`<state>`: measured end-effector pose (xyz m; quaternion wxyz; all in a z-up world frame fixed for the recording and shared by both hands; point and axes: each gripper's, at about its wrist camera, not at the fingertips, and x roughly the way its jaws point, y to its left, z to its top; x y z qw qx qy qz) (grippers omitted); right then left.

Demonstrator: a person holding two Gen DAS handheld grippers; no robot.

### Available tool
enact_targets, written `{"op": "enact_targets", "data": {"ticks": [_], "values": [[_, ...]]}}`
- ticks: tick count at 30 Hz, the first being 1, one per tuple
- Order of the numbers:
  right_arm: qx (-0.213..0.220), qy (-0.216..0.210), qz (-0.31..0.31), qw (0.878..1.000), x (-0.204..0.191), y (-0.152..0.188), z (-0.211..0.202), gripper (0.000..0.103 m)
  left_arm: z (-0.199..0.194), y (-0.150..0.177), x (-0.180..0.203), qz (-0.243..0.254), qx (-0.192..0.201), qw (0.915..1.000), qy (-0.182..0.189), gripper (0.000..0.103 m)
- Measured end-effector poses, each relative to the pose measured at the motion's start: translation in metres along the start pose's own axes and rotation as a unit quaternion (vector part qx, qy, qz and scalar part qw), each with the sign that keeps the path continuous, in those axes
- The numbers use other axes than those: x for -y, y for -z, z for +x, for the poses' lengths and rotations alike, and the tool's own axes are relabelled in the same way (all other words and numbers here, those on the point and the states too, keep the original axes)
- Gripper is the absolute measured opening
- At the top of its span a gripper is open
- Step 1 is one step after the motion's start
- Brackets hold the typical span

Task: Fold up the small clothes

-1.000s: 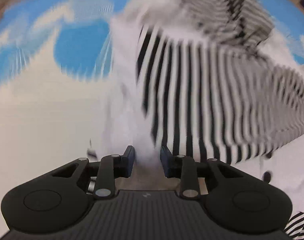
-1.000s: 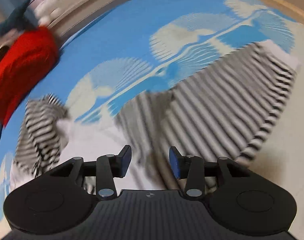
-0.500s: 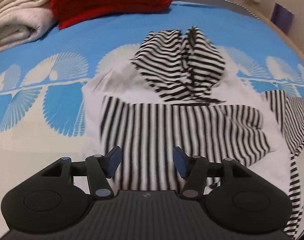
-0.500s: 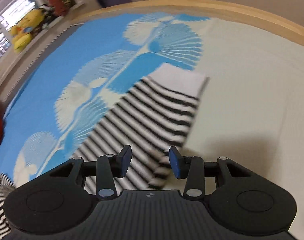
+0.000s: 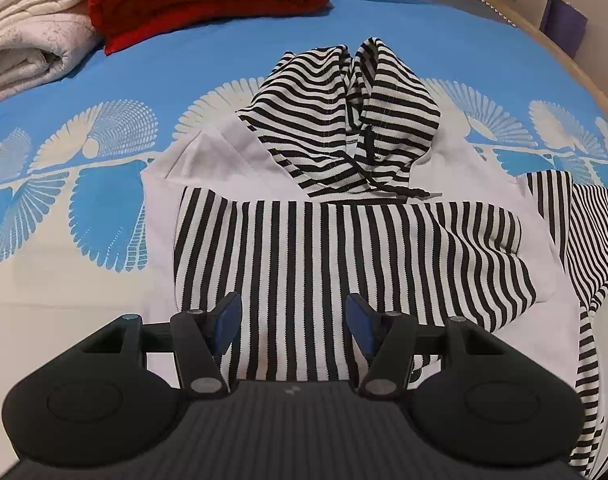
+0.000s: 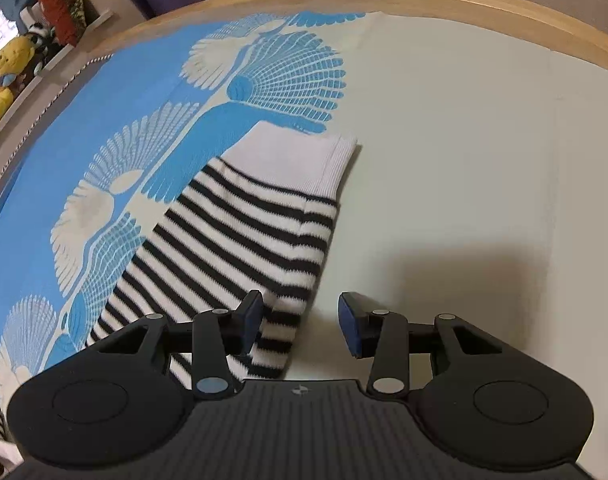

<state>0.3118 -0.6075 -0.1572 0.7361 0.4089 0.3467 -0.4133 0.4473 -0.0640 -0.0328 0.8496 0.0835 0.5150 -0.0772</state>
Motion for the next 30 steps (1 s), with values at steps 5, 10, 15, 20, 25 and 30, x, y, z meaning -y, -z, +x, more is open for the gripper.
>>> {"op": "enact_targets", "data": {"ticks": [5,10,15,20,25,30], "values": [[0.018,0.002,0.007,1.0,0.0,-0.006,0.003,0.03,0.001,0.001,0.002,0.005,-0.002,1.0,0.0,0.063],[0.026,0.01,0.002,1.0,-0.005,-0.002,0.004,0.006,0.004,0.001,-0.001,0.001,-0.003,1.0,-0.003,0.063],[0.067,0.019,-0.018,0.997,-0.023,0.001,-0.015,0.004,0.002,0.001,-0.006,-0.009,-0.003,1.0,0.0,0.063],[0.147,0.005,-0.101,0.984,-0.079,0.014,-0.072,0.004,-0.003,-0.005,-0.023,-0.029,0.001,0.9995,0.008,0.063],[0.214,-0.179,-0.285,0.917,-0.181,0.105,-0.181,0.001,-0.011,-0.02,-0.08,-0.113,0.018,0.9932,-0.019,0.063],[0.029,-0.392,-0.476,0.787,-0.232,0.255,-0.237,0.002,-0.012,-0.024,-0.131,-0.191,0.02,0.9801,-0.052,0.063]]}}
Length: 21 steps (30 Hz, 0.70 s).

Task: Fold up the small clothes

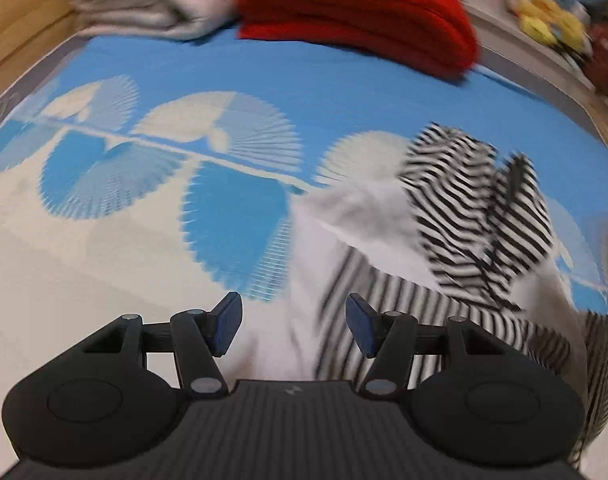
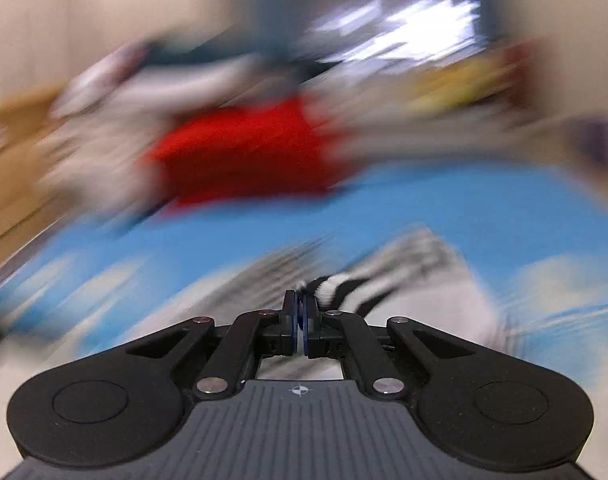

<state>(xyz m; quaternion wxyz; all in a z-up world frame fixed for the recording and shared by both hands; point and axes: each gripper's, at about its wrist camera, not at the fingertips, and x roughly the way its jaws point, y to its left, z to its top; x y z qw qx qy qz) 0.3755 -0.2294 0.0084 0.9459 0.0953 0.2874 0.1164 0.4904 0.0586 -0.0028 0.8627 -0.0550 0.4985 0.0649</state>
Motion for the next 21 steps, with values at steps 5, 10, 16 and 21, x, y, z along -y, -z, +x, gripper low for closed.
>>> {"op": "enact_targets", "data": {"ticks": [5,10,16,21], "values": [[-0.191,-0.132,-0.064,0.971,-0.058,0.049,0.034,0.011,0.008,-0.002,-0.011,-0.008,-0.014,0.9998,0.014,0.063],[-0.207,-0.036,-0.018,0.977,-0.027,0.043,0.046,0.039,0.023,0.011,0.0,-0.01,-0.051,0.997,0.057,0.063],[-0.227,0.057,0.109,0.966,0.036,0.039,0.058,0.048,0.057,0.025,0.008,-0.028,-0.093,0.9932,0.064,0.063],[-0.274,0.108,0.218,0.931,0.085,0.065,0.072,0.053,0.092,0.045,0.016,0.01,-0.143,0.9894,0.019,0.062]]}}
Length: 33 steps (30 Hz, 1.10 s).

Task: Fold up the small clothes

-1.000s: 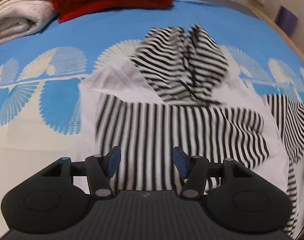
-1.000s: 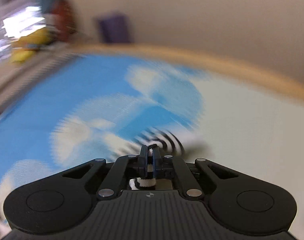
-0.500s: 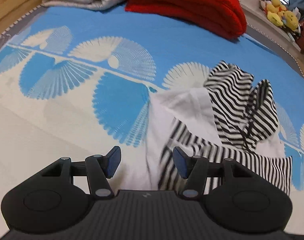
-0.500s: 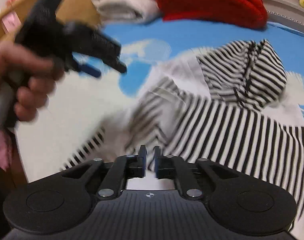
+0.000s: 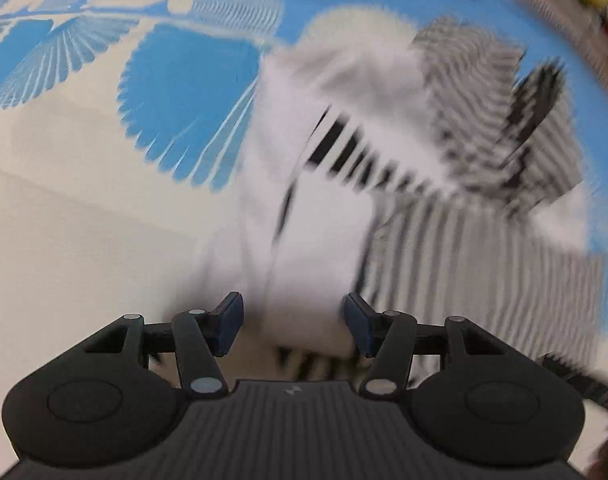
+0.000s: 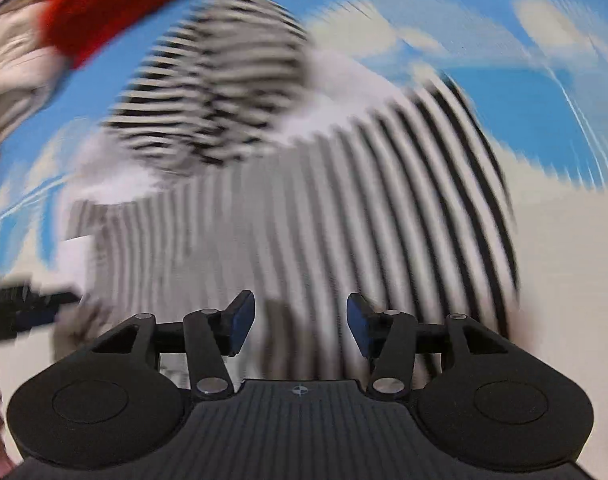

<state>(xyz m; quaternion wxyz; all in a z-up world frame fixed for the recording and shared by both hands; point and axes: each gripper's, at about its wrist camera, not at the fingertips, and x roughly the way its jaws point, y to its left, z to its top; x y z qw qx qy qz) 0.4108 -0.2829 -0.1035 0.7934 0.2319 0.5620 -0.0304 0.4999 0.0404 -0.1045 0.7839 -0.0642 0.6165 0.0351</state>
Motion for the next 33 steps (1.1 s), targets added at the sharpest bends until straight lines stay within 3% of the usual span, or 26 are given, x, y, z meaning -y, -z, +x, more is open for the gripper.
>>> {"op": "enact_targets", "data": {"ticks": [3,6,9,12,16,20,26,33], "values": [[-0.012,-0.013,0.06,0.998,0.016,-0.004,0.004,0.052,-0.006,0.003,0.006,0.005,0.015,0.9998,-0.009,0.06],[0.02,-0.012,0.043,0.999,0.011,-0.007,-0.011,0.054,-0.02,0.005,0.019,0.035,0.055,0.9978,0.013,0.063],[0.015,0.003,0.041,0.999,0.012,-0.008,-0.007,0.055,0.006,0.011,0.018,0.028,0.002,0.9995,-0.013,0.063],[-0.006,-0.003,0.085,0.996,0.025,-0.011,-0.001,0.055,0.0,0.01,0.015,0.008,0.007,0.9999,-0.004,0.063],[0.052,0.016,0.027,0.998,0.009,-0.017,-0.028,0.055,-0.026,0.007,0.026,0.036,0.061,0.9974,-0.014,0.064],[0.099,0.046,-0.033,0.993,-0.002,-0.022,-0.045,0.055,-0.035,0.004,0.038,0.057,0.087,0.9942,-0.028,0.07],[0.111,0.071,-0.059,0.99,0.005,-0.026,-0.057,0.055,-0.045,0.006,0.053,0.078,0.127,0.9883,-0.034,0.083],[0.118,0.073,-0.059,0.989,0.013,-0.025,-0.068,0.055,-0.059,0.01,0.066,0.092,0.179,0.9794,-0.017,0.083]]}}
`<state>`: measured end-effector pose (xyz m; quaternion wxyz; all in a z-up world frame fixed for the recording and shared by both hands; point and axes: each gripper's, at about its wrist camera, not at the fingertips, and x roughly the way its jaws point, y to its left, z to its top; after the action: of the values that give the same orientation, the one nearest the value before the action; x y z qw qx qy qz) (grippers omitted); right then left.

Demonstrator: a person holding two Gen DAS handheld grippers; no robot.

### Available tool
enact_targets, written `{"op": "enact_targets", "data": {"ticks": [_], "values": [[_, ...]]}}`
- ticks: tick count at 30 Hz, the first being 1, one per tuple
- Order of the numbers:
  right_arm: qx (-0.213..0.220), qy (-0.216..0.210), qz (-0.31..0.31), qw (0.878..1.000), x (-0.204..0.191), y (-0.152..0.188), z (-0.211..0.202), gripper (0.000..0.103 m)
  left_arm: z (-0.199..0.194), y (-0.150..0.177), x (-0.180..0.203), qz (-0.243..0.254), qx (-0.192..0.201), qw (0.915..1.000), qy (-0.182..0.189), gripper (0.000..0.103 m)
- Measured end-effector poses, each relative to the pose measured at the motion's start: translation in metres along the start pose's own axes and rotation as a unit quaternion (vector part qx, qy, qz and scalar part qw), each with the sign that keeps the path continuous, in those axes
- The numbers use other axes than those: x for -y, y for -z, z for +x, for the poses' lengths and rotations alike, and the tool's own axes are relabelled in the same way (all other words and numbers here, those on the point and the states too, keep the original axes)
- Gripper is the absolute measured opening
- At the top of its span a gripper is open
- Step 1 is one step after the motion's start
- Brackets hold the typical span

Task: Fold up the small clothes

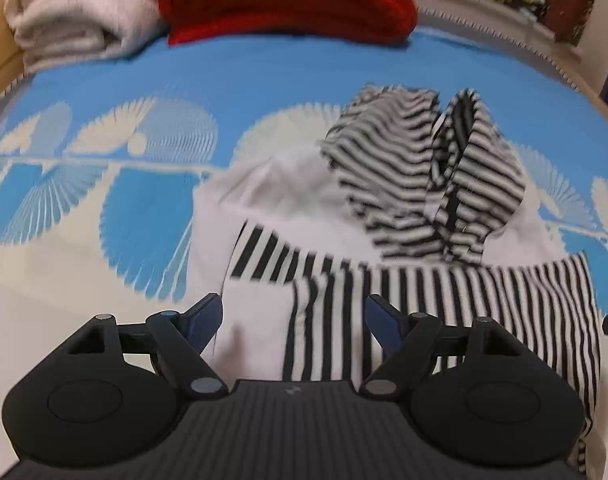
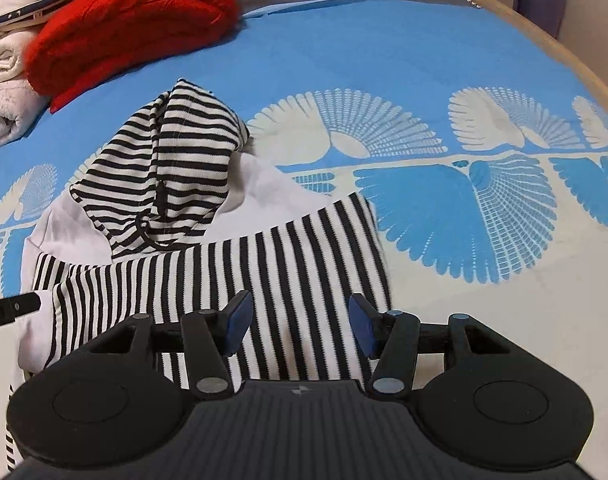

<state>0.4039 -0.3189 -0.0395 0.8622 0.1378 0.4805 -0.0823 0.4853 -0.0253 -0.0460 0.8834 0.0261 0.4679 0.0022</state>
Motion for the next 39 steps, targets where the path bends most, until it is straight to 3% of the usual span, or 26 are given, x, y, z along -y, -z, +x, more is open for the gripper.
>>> {"op": "enact_targets", "data": {"ticks": [5,9,12,17,22,25,27,28,32,36,39], "values": [[0.005,0.013,-0.005,1.0,0.009,-0.003,-0.006,0.055,-0.013,-0.007,0.004,-0.037,0.066,0.9958,-0.051,0.083],[0.007,0.015,-0.006,1.0,0.017,-0.005,-0.011,0.056,-0.013,-0.016,0.0,-0.055,0.073,0.9934,-0.068,0.083],[0.011,0.018,-0.01,1.0,0.023,-0.007,-0.016,0.056,-0.022,-0.019,0.0,-0.034,0.107,0.991,-0.073,0.083],[0.02,0.017,-0.042,0.999,0.027,-0.016,-0.024,0.062,-0.04,-0.017,0.008,0.018,0.168,0.9796,-0.109,0.083],[0.048,0.033,-0.075,0.995,0.03,-0.022,-0.036,0.065,-0.025,-0.052,0.019,0.011,0.152,0.9856,-0.073,0.077],[0.038,0.03,-0.089,0.995,0.034,-0.023,-0.033,0.065,0.008,-0.089,0.033,0.008,0.122,0.9918,-0.039,0.049],[0.033,0.028,-0.093,0.995,0.036,-0.024,-0.031,0.065,0.041,-0.12,0.046,0.007,0.084,0.9963,-0.011,0.014],[0.031,0.026,-0.093,0.995,0.038,-0.026,-0.03,0.065,0.057,-0.135,0.052,0.006,0.07,0.9975,0.004,0.011],[0.033,0.032,-0.092,0.995,0.035,-0.029,-0.028,0.065,0.12,-0.183,0.072,0.014,0.044,0.9986,0.023,0.01],[0.031,0.024,-0.118,0.992,0.027,-0.025,-0.027,0.065,0.179,-0.224,0.089,0.033,0.033,0.9989,0.013,0.012],[0.023,0.026,-0.126,0.991,0.025,-0.025,-0.019,0.065,0.217,-0.242,0.093,0.008,0.005,0.9999,0.013,0.03]]}}
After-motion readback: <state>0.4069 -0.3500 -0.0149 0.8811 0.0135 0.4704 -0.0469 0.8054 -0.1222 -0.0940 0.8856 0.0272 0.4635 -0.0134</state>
